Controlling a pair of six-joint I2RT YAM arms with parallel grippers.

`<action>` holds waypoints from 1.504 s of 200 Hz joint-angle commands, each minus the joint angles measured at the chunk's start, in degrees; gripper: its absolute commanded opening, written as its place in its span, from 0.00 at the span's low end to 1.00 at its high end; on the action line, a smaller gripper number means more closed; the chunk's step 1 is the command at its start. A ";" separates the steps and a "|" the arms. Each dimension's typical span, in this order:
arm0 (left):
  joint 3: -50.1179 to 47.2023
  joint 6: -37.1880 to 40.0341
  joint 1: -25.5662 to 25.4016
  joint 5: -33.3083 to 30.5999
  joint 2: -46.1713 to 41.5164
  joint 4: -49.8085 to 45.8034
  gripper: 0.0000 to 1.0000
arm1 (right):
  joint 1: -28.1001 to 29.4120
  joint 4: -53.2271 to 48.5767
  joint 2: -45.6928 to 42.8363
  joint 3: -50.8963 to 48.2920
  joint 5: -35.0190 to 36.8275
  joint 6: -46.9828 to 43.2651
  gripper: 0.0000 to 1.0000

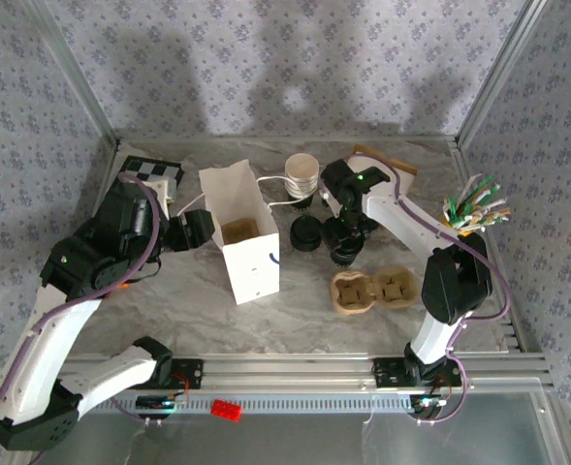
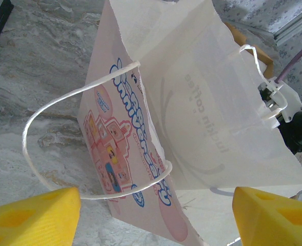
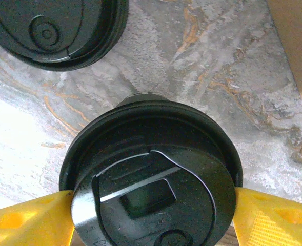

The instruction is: Pack the takeout coffee

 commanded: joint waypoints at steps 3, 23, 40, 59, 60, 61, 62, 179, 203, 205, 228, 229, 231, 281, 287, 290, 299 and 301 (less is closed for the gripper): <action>1.41 0.76 0.30 -0.25 0.21 -0.45 0.78 | 1.20 -2.33 -0.66 2.17 2.32 9.11 0.79; 1.21 0.65 0.35 -0.18 0.22 -0.38 0.78 | 2.21 -4.13 0.34 3.48 4.30 15.93 0.78; 1.21 0.64 0.32 -0.12 0.14 -0.29 0.78 | 2.69 -6.11 0.91 4.23 5.18 24.51 0.78; 1.16 0.40 0.31 -0.26 -0.11 -0.44 0.78 | 2.64 -3.34 -0.55 1.78 3.96 30.57 0.78; 1.19 0.39 0.34 -0.27 -0.14 -0.44 0.78 | 2.62 -3.20 -0.57 1.61 3.95 30.79 0.78; 1.15 0.43 0.31 -0.28 -0.20 -0.44 0.78 | 2.62 -3.09 -0.62 1.49 3.95 30.99 0.78; 1.14 0.45 0.34 -0.29 -0.18 -0.44 0.78 | 2.66 -3.04 -0.65 1.34 3.95 31.17 0.78; 1.95 -0.07 0.36 0.06 -0.27 -0.77 0.78 | 5.86 -2.54 -0.44 1.11 5.44 40.81 0.94; 2.67 -0.28 0.35 0.17 -0.32 -1.52 0.78 | 6.19 -2.57 -1.97 1.23 4.01 34.95 0.96; 2.74 -0.38 0.30 0.22 -0.27 -1.66 0.78 | 6.21 -2.79 -2.10 1.31 3.79 34.26 0.96; 3.06 -0.48 0.34 0.37 -0.83 -1.89 0.78 | 6.23 -4.64 -3.71 0.35 3.54 24.78 0.94; 3.06 -0.49 0.31 0.35 -0.81 -1.82 0.78 | 6.18 -4.64 -3.78 0.24 3.53 24.60 0.94; 3.01 -0.48 0.31 0.33 -0.79 -1.77 0.78 | 6.14 -4.54 -3.89 0.03 3.34 23.89 0.94; 2.44 -0.48 0.31 -0.04 -1.32 -1.58 0.78 | 5.33 -3.70 -3.26 -0.86 2.97 11.79 0.92; 2.52 -0.50 0.36 0.06 -1.38 -1.55 0.78 | 5.27 -3.54 -3.18 -0.92 3.35 11.32 0.93; 2.53 -0.46 0.32 0.06 -1.44 -1.60 0.78 | 5.21 -3.29 -3.22 -1.04 3.34 11.07 0.94; 2.68 -0.38 0.32 -0.02 -1.35 -1.83 0.78 | 4.99 -2.55 -3.29 -1.26 3.00 10.43 0.95; 2.70 -0.32 0.33 -0.03 -1.39 -1.91 0.78 | 4.92 -2.37 -3.35 -1.27 2.97 10.31 0.95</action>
